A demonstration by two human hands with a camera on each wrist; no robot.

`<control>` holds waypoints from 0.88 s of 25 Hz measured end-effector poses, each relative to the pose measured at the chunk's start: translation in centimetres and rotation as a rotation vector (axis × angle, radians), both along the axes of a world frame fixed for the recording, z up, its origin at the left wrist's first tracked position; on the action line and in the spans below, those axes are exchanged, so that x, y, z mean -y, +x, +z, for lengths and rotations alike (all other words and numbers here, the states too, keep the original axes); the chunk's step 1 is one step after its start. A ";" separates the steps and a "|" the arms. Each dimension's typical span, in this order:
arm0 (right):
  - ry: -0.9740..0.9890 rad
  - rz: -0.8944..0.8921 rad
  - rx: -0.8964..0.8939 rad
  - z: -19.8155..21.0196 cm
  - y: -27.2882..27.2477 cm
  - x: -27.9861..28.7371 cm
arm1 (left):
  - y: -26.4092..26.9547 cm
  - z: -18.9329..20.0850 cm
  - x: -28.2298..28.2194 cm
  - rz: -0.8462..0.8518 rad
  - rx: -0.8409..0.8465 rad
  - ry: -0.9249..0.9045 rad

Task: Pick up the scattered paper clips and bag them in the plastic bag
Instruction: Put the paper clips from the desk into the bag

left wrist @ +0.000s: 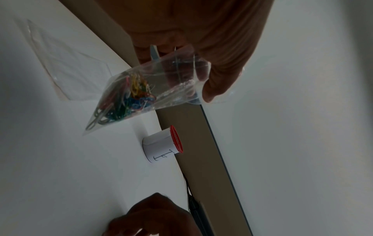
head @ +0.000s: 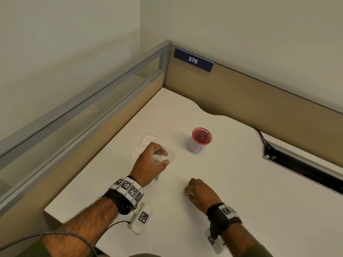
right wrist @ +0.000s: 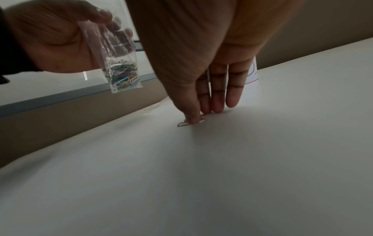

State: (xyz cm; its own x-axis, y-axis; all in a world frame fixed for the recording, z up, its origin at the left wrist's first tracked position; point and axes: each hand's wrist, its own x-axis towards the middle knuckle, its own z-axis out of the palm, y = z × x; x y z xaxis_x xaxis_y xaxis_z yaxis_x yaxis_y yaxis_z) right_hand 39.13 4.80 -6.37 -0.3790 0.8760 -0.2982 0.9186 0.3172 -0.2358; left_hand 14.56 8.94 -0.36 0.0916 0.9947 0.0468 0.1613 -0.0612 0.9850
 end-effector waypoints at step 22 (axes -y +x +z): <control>-0.225 -0.172 0.142 0.7 -2.4 -1.7 | 0.1 0.1 0.0 -0.007 -0.035 -0.003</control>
